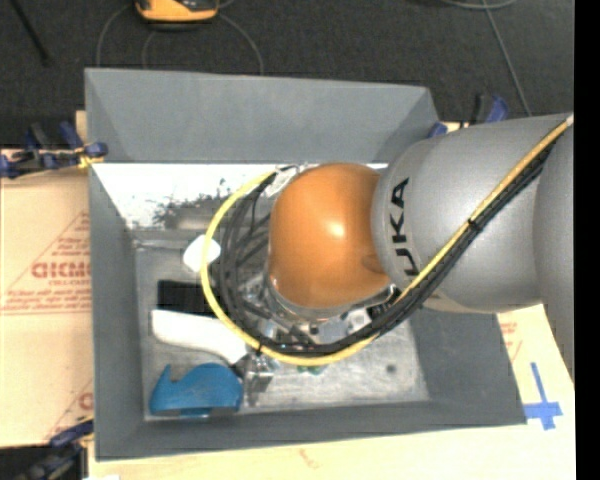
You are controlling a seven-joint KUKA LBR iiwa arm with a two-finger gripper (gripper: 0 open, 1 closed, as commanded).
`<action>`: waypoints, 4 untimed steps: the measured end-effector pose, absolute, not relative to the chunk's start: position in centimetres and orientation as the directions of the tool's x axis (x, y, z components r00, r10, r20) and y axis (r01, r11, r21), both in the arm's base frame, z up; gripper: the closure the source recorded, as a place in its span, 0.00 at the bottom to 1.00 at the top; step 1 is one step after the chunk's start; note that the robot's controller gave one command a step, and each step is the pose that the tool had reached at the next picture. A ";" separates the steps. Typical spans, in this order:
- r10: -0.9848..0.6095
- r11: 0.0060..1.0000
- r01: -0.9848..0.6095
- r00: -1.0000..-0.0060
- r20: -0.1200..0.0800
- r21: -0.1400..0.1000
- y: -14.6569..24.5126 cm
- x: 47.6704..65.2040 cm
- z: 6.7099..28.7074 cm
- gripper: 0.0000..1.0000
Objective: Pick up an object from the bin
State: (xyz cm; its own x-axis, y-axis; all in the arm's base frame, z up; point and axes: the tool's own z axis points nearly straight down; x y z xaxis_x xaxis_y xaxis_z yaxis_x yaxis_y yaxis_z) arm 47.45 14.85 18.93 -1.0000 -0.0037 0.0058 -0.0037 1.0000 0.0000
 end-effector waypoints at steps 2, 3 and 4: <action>-0.033 0.999 -0.033 -0.999 -0.006 0.003 18.2 47.9 10.2 0.00; -0.045 0.999 -0.045 -0.999 -0.006 0.003 18.3 47.9 9.8 0.00; 0.117 0.993 0.117 -0.993 0.010 -0.001 17.9 52.4 11.1 0.00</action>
Offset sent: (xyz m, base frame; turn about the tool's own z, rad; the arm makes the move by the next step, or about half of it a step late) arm 0.0024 0.0445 -0.1193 -0.0360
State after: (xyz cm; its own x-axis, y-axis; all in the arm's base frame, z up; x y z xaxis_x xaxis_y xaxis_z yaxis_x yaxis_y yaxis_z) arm 52.44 17.92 11.05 -0.9931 0.1171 0.0097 0.1171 0.9931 -0.0014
